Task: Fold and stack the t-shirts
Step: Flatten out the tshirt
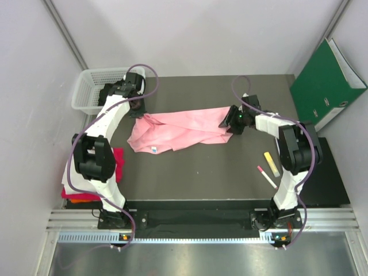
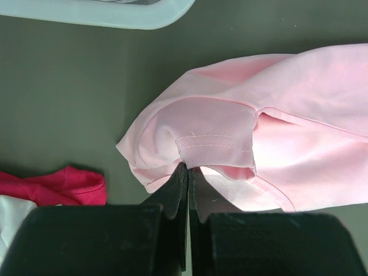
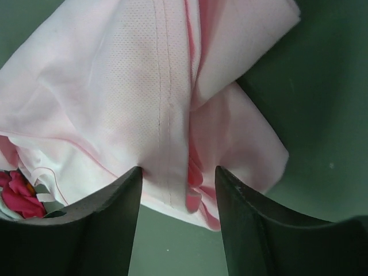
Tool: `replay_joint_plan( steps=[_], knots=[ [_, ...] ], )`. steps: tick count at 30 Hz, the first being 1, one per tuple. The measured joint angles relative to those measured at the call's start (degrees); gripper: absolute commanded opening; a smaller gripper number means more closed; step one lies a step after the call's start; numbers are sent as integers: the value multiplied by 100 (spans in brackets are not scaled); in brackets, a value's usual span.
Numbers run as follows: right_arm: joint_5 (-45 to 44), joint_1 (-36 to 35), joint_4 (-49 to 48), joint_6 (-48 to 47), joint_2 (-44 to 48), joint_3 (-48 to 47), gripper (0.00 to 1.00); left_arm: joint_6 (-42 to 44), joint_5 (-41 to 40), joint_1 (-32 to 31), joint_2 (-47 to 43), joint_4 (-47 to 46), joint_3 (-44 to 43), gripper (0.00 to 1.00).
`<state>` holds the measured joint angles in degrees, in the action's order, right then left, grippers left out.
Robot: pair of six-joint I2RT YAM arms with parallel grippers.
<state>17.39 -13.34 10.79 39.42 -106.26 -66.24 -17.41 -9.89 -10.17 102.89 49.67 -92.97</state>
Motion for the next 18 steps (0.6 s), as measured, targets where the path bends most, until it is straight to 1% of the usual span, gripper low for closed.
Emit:
replay_joint_plan(
  steps=[1, 3, 4, 5, 7, 11, 14, 15, 18],
  knots=[
    [31, -22, 4, 24, -85, -35, 40, 0, 0, 0, 0, 0, 0, 0],
    [76, -83, -9, 57, -240, -120, 26, 0, -2, 0, -2, 0, 2, 0],
    [87, -109, -7, 66, -282, -144, 12, 2, -2, 0, 0, 0, 2, 0],
    [96, -149, 2, 98, -313, -173, 6, 2, -4, 0, 0, 0, 2, 0],
    [131, -221, 26, 138, -313, -216, 0, 2, -20, 0, -2, 0, 2, 0],
    [146, -289, 72, 175, -262, -334, 0, 2, -48, 0, 0, 2, 2, 0],
    [61, -289, 413, 162, -79, -444, 2, 4, -90, 0, -2, 4, 2, 0],
    [7, -289, 573, 122, -9, -551, 5, 4, -111, 0, 0, 7, 2, 0],
    [-157, -289, 1036, -39, 149, -1088, 9, 4, -160, 0, -2, 9, -13, 0]
  ],
)
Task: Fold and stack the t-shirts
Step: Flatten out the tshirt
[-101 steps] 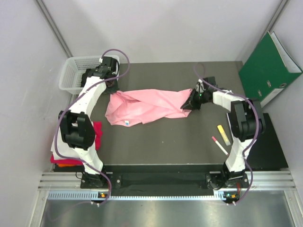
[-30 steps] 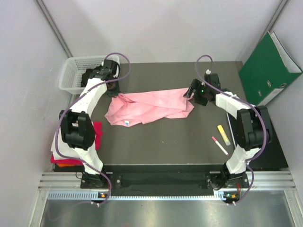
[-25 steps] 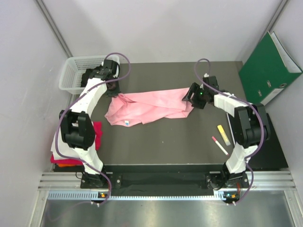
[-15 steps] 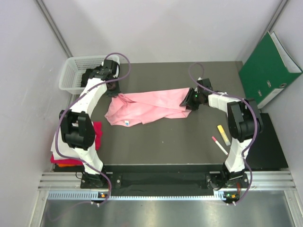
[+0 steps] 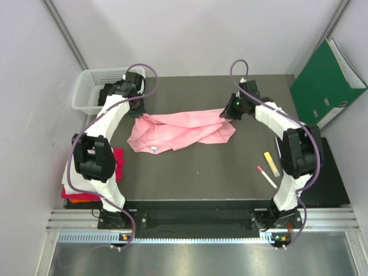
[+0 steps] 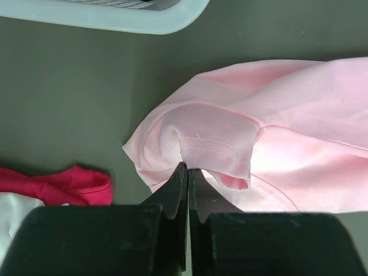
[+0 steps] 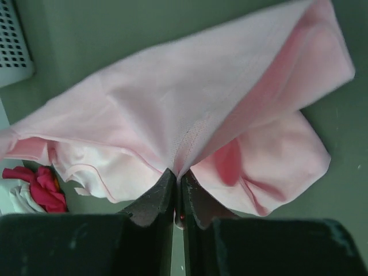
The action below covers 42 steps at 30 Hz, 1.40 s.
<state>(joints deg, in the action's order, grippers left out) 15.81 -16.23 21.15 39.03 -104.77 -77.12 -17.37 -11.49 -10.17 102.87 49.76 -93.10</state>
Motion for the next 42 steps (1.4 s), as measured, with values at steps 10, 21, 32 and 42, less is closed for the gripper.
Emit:
replay_joint_plan(
  steps=[10, 21, 32, 42],
  knots=[
    [-9, 52, 79, -365, -94, -610, 8, -2, 2, 0, 0, -2, -68, 0],
    [142, 55, 17, -269, -402, -326, 0, 20, -151, 0, -61, 136, -214, 0],
    [-1270, 55, 540, -1858, 2033, -1794, 0, -26, -647, 0, -1069, -144, -1143, 0],
    [-1322, 55, 876, -2358, 3821, -1797, 0, -48, -201, -76, -2664, -597, -1296, 0]
  ],
)
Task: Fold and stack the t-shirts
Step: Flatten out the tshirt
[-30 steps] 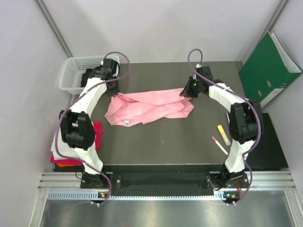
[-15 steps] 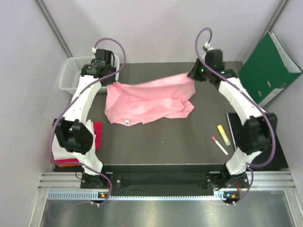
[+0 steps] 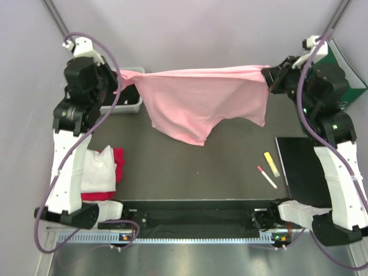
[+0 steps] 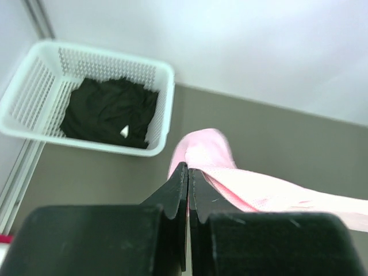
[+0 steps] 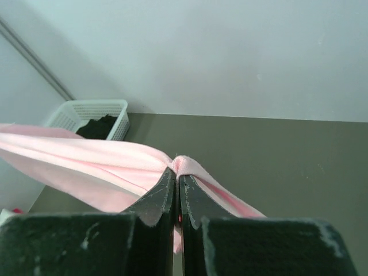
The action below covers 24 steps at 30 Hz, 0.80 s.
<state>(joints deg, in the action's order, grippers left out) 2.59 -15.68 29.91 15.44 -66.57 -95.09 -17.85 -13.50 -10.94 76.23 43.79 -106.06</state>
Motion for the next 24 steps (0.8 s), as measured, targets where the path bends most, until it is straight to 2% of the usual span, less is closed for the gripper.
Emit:
replay_joint_plan(
  steps=[8, 13, 19, 24],
  knots=[
    [345, -2, 455, -4, 1565, 586, 0, -24, 525, -44, -1720, 120, 306, 0],
    [372, -2, 483, -28, 2232, 490, 0, -17, 732, -48, -2214, 256, -94, 0],
    [160, -2, 356, -120, 2498, 750, 0, 7, 885, -48, -1956, 216, -251, 0],
    [-243, -2, 90, -188, 2273, 1635, 0, 125, 927, -48, -942, 7, -234, 0]
  ],
)
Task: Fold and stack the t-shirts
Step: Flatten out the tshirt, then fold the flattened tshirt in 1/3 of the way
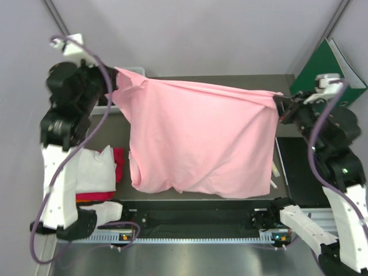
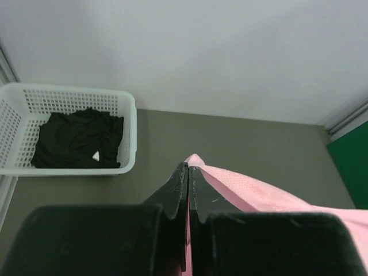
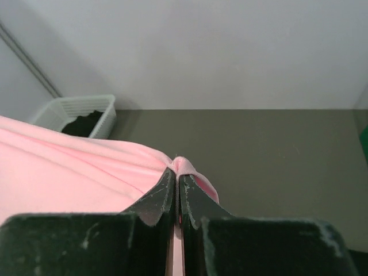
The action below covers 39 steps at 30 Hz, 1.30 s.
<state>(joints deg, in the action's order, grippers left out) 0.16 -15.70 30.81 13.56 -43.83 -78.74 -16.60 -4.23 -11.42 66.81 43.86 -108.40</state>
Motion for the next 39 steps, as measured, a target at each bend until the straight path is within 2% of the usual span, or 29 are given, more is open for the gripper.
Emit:
replay_joint_plan(
  steps=[6, 9, 14, 18, 22, 25, 30, 39],
  knots=[
    [-306, 15, -1060, 0, -1102, 1318, 0, 175, 140, 4, 1954, -415, -13, 0],
    [-343, 48, -1639, 0, -2159, 1727, 0, 271, 214, -33, 3213, -439, -304, 0],
    [-162, 328, -2385, 50, -4061, 1635, 0, 413, 236, -153, 5213, -315, -1209, 0],
    [44, 691, -2577, 205, -5327, 1073, 0, 413, 275, -214, 6148, -129, -1910, 0],
    [321, 1058, -2538, 391, -6290, 81, 0, 415, 267, -227, 6408, -9, -2337, 0],
    [501, 1217, -2507, 466, -6655, -472, 0, 422, 227, -221, 6395, -22, -2509, 0],
    [789, 1287, -2295, 516, -6717, -789, 0, 474, 212, -219, 6343, 74, -2485, 0],
    [1364, 1311, -1126, 667, -6717, -1209, 0, 632, 136, -219, 5851, 671, -1818, 0]
  ],
)
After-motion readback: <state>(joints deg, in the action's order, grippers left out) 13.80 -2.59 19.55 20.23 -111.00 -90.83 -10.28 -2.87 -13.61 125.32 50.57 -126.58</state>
